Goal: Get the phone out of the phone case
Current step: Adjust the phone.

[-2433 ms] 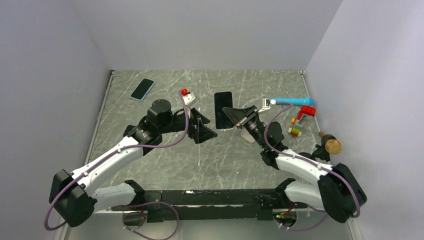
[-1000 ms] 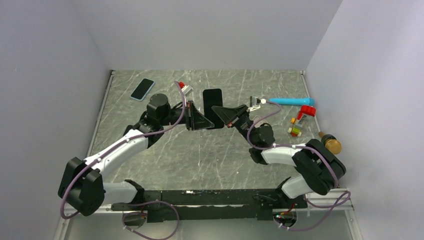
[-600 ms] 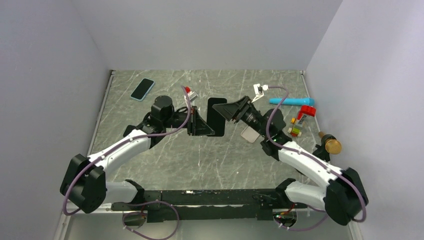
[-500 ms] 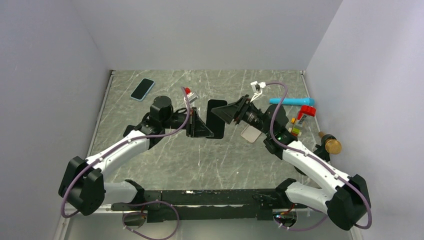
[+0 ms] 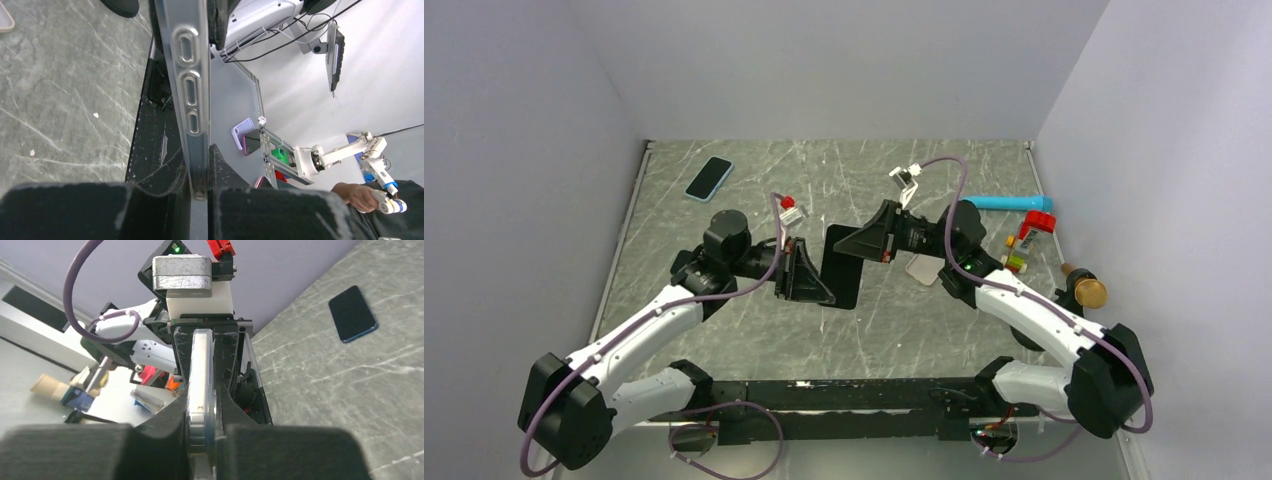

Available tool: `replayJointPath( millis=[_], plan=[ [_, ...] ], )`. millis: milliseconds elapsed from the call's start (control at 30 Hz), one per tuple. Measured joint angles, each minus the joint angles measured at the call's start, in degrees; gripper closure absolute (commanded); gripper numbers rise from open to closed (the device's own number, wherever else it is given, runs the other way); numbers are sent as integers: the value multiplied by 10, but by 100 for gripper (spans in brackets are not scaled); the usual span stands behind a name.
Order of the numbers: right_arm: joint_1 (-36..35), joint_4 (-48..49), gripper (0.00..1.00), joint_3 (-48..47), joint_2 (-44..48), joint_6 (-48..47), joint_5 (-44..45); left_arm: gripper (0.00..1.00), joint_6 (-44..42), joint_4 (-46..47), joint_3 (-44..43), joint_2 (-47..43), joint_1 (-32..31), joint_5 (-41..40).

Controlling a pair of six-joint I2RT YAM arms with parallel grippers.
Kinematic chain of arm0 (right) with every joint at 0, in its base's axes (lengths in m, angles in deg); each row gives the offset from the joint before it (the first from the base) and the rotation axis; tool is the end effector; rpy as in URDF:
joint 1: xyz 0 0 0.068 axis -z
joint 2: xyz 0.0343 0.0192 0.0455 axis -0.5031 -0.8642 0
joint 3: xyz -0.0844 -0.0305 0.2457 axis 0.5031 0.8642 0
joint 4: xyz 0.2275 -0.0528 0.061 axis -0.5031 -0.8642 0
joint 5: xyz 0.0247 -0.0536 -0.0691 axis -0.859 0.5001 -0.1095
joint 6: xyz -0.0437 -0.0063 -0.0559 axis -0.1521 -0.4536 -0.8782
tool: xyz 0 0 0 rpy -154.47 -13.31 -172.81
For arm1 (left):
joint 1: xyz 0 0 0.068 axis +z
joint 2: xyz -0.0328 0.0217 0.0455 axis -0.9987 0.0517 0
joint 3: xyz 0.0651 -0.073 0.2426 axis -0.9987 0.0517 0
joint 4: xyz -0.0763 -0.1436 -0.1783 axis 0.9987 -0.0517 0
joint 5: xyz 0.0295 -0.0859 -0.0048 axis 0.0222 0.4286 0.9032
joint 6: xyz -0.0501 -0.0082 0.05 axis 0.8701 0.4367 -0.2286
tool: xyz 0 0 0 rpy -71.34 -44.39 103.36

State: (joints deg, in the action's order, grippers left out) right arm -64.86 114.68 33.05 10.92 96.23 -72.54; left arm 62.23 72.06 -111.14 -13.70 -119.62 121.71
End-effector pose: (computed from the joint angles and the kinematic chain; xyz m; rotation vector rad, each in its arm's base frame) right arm 0.1912 0.1822 0.3340 -0.4754 1.6805 1.7489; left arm 0.1606 -0.1651 0.2988 0.8420 1.8477 -1.8116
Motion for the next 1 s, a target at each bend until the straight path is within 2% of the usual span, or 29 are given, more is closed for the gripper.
replayJointPath(
  millis=[33,67,100,133,300,400,600,833,1000],
  plan=[
    [-3,22,100,1,-10,13,-6,100,3,-2,2,-3,0,5],
    [-5,45,100,5,-20,27,-10,93,7,-5,3,-7,2,6],
    [-5,69,100,11,-28,44,-12,77,14,-12,3,-14,4,3],
    [-7,91,100,18,-32,59,-11,66,17,-20,4,-18,5,0],
    [-10,177,100,75,-33,150,40,35,53,-14,20,-71,1,-43],
    [-10,197,100,81,-33,184,72,33,106,45,78,-127,1,-82],
    [-10,216,100,81,-19,215,114,43,175,99,141,-195,1,-147],
    [-10,229,100,93,-2,225,122,36,196,129,143,-236,1,-202],
    [-10,229,100,104,4,227,124,47,196,129,143,-245,1,-224]
  ],
)
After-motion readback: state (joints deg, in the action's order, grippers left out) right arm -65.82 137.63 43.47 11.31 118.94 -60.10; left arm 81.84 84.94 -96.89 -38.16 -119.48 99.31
